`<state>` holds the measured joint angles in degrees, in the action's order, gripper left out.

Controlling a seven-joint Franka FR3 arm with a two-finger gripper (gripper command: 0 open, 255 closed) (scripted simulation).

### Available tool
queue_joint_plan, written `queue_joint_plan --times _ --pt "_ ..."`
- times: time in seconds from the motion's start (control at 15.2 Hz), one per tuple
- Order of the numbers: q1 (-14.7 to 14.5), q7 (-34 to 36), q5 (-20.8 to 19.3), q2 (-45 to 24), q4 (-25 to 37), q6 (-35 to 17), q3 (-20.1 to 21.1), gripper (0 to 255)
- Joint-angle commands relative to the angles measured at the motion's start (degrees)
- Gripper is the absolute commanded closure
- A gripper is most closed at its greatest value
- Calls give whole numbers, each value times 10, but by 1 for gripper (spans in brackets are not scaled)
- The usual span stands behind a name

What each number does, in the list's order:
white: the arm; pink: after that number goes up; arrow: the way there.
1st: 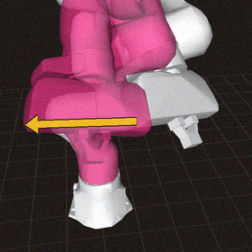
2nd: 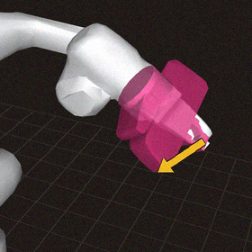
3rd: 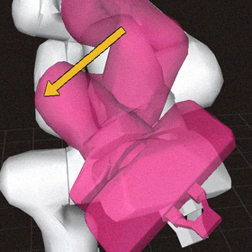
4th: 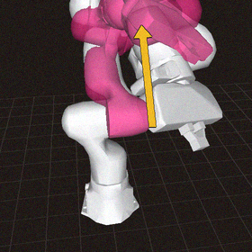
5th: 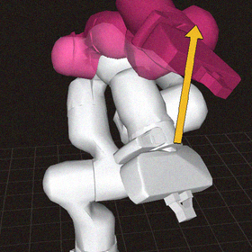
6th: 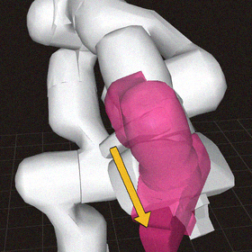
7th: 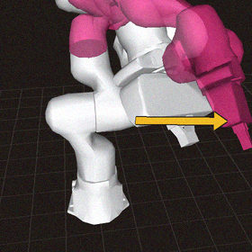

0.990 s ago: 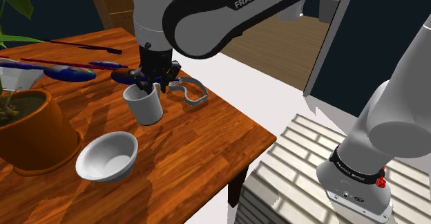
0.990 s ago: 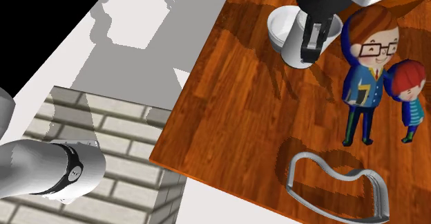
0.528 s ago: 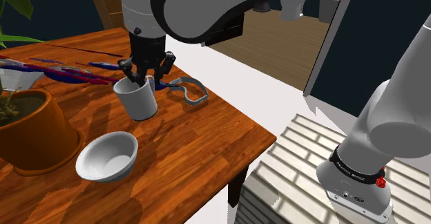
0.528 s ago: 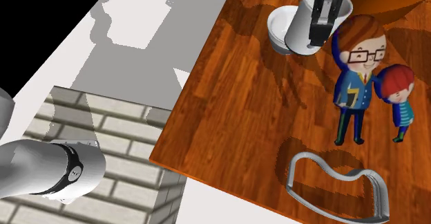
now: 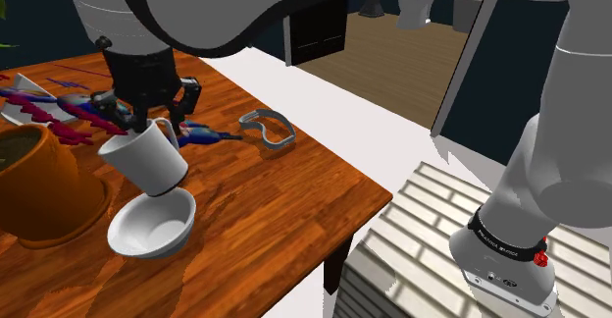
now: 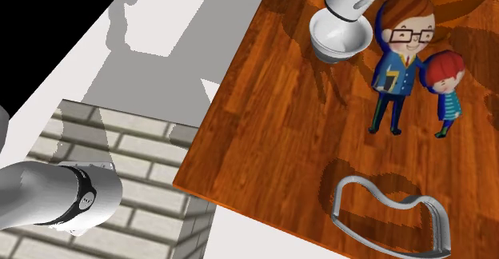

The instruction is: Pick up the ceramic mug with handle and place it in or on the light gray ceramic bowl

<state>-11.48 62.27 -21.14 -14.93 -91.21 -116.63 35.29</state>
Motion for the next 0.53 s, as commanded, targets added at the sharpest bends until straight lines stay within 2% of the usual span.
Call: queue_joint_plan --times 0.0,0.46 --pt "-17 15 -17 -23 28 7 1 255" --pt "-15 30 -28 -29 -18 -42 -4 255"
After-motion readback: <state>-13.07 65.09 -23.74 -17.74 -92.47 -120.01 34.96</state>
